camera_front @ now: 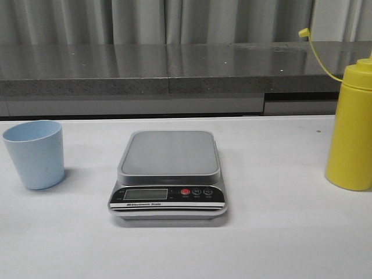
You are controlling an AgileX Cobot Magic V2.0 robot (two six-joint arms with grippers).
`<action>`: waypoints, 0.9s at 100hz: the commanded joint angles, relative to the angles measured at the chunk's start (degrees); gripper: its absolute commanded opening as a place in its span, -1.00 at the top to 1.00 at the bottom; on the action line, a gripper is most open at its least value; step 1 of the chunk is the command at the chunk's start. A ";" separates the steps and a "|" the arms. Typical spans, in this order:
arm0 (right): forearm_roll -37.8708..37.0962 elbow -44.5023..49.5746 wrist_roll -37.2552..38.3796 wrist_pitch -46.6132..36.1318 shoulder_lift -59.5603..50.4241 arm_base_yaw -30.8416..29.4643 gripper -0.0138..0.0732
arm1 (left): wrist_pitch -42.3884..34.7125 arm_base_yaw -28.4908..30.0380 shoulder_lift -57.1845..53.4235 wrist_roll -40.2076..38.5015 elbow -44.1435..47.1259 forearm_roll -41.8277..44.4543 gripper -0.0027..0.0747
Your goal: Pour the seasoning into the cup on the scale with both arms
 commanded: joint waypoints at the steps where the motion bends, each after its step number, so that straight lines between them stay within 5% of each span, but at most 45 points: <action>1: -0.39 -1.00 -0.04 -4.16 -1.23 -0.10 0.81 | -4.80 0.05 -1.64 -0.39 2.24 -0.41 0.98; 90: -0.39 -1.00 -0.04 -4.16 -1.23 -0.10 0.81 | -4.30 0.05 -1.43 -0.39 -0.08 -1.23 0.99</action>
